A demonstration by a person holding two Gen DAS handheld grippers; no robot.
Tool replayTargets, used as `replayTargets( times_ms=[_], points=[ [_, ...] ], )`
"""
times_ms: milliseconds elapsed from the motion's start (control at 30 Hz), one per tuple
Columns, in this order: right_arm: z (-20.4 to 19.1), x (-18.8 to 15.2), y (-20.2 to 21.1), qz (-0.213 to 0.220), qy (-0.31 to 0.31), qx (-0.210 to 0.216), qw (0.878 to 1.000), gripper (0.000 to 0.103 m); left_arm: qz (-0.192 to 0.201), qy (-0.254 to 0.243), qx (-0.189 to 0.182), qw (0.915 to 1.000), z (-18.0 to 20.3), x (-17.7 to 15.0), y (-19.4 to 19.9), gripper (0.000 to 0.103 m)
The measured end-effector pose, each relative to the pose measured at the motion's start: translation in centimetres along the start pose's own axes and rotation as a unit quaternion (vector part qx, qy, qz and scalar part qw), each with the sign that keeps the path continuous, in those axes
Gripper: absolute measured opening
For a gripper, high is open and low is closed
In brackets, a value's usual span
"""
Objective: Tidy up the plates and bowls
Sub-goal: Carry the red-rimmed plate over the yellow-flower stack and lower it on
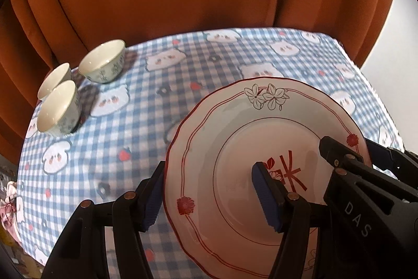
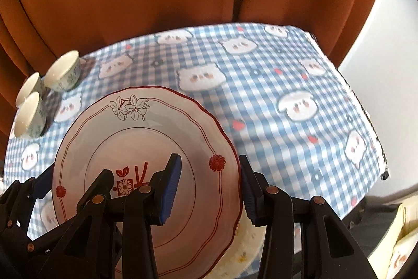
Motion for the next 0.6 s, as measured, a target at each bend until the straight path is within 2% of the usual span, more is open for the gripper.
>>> replayTargets(
  times_ms=[200, 600],
  points=[
    [2.1, -2.0, -1.1, -0.026, 0.011, 0.007, 1.000, 0.047, -0.029, 0.014, 0.004, 0.9995, 2.3, -1.8, -0.8, 0.066],
    [4.4, -3.7, -4.6, -0.054, 0.056, 0.044, 0.996, 0.047, -0.062, 0.058, 0.040, 0.9956, 4.5, -4.5, -3.0, 0.066]
  ],
)
Point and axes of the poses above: each gripper's, at about its wrist camera, not at the fingertips, and y roughly against the way its jaws point, z to its right, x to its top, the point moved 10 cm from there along -y, roughly the way its jaws point, and after that the axes turned 7 degrees about z, right-handed, at the moved point
